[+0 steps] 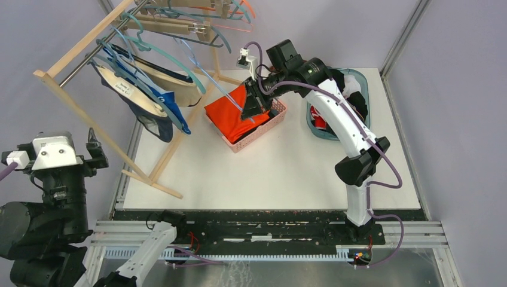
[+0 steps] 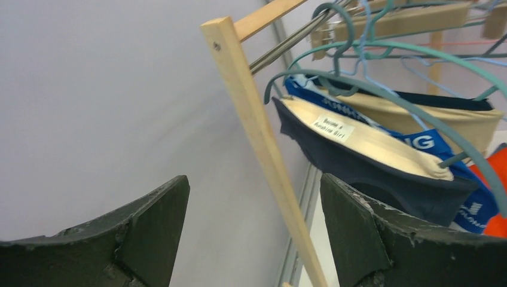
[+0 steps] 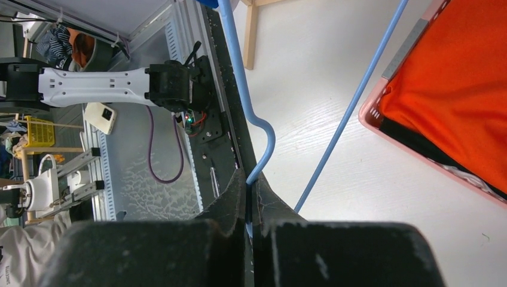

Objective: Remove the underwear clipped to the hanger
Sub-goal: Adjust the hanger, then adjust the clothesline at the center of the board.

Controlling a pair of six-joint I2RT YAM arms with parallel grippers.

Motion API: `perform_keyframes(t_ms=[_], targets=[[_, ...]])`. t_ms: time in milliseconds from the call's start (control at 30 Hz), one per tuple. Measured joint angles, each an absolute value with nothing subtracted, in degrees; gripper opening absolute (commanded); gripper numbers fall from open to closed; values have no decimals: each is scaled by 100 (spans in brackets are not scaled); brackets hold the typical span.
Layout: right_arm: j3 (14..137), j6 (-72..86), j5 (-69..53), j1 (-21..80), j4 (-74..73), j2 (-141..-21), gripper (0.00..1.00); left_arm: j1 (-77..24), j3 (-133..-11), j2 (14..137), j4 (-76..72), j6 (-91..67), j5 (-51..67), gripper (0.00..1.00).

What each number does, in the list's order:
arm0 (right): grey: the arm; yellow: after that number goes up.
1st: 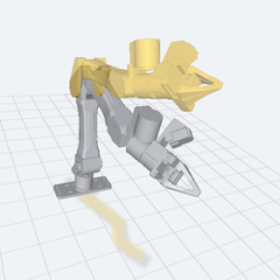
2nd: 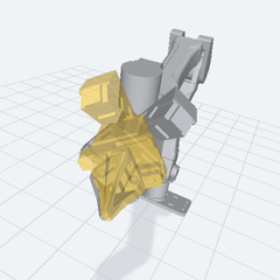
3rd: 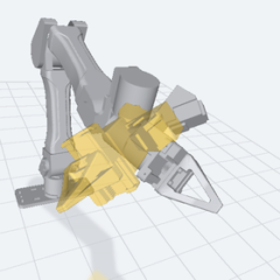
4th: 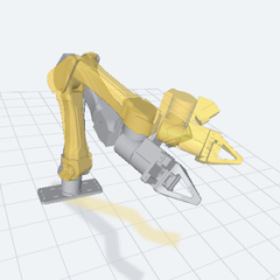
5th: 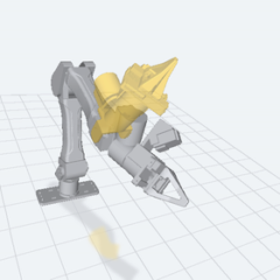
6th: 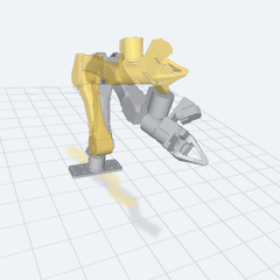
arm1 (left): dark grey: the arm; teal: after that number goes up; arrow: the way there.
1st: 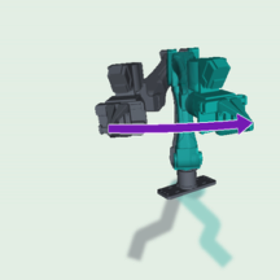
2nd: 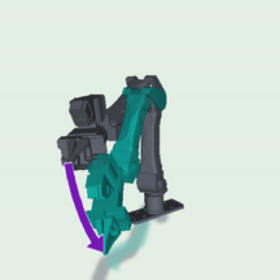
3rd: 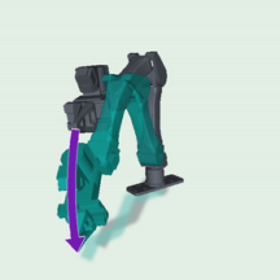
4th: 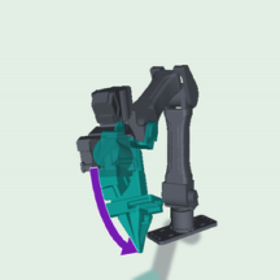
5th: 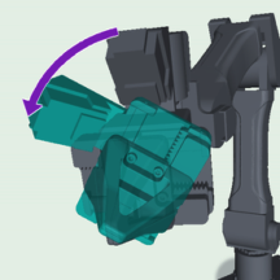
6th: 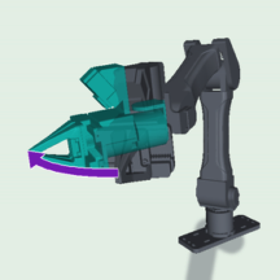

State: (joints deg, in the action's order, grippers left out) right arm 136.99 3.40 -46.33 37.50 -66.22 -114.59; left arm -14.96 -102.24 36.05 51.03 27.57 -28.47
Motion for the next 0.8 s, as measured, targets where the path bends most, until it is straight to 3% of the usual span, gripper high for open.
perform_keyframes(t_ms=[167, 367, 600, 800], targets=[[13688, 217, -4530, 3750, -6781, -11456, 1, -1417, -10084, 3667, 5041, 2888, -3594, 95], [13474, 139, -4491, 3750, -6790, -11456, 1, -1179, -9579, 3997, 4764, 2939, -4080, 95], [13419, 95, -4519, 3745, -6790, -11456, 1, -572, -9400, 4689, 4392, 2829, -4038, 89], [13410, -10, -4639, 3745, -6801, -11456, 1, 91, -8753, 4825, 3905, 2818, -4003, 78]])
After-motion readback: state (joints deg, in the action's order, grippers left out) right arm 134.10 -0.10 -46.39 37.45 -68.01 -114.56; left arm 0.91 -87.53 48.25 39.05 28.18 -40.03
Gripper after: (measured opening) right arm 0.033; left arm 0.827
